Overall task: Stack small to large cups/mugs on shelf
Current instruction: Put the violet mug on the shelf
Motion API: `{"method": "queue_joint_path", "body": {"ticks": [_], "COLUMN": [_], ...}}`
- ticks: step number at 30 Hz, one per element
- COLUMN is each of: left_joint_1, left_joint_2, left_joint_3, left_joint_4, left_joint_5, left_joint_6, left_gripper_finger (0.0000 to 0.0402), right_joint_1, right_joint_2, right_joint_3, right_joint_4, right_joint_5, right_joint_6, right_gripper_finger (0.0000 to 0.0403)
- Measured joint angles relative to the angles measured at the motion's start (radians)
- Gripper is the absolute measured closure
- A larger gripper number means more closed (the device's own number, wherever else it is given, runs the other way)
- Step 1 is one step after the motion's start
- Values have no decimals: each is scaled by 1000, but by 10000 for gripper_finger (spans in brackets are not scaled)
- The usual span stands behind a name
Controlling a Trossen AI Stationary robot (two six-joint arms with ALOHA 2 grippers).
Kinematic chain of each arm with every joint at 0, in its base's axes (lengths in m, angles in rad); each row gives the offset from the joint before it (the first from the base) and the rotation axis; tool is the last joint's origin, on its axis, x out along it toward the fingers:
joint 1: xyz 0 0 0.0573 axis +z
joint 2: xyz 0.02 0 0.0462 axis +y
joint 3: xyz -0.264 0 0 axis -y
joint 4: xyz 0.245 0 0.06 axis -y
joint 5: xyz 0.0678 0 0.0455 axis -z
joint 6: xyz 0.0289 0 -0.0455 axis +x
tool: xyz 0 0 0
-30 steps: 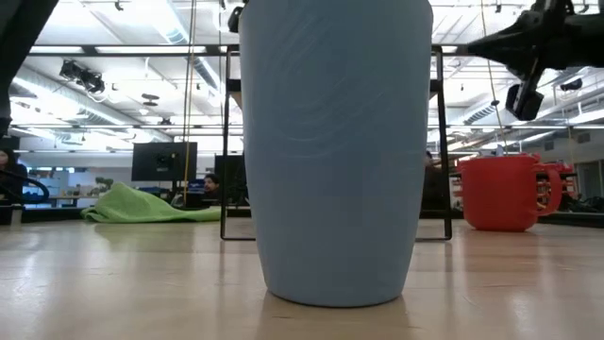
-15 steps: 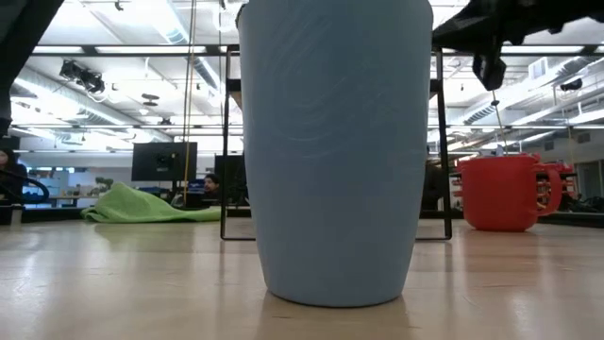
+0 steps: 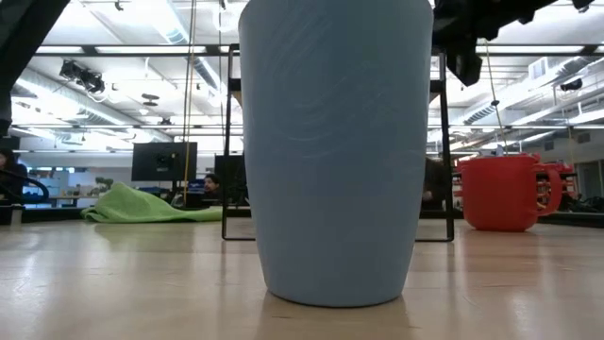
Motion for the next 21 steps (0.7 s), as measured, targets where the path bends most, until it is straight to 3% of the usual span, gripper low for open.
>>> {"method": "queue_joint_path", "body": {"ticks": [7,21], "left_joint_1": [3,18], "left_joint_2": [1,0], "left_joint_3": [25,66], "left_joint_4": [5,12], "left_joint_5": [-5,-7], "left_joint_6": [18,13], "left_gripper_finger": [366,333], "right_joint_1": [-1,-1], "right_joint_2": [68,100], "right_joint_3": [43,55], "right_joint_4": [0,15], "right_joint_5": [-32,-35], "right_joint_6": [-40,-57], "right_gripper_finger": [382,382]}}
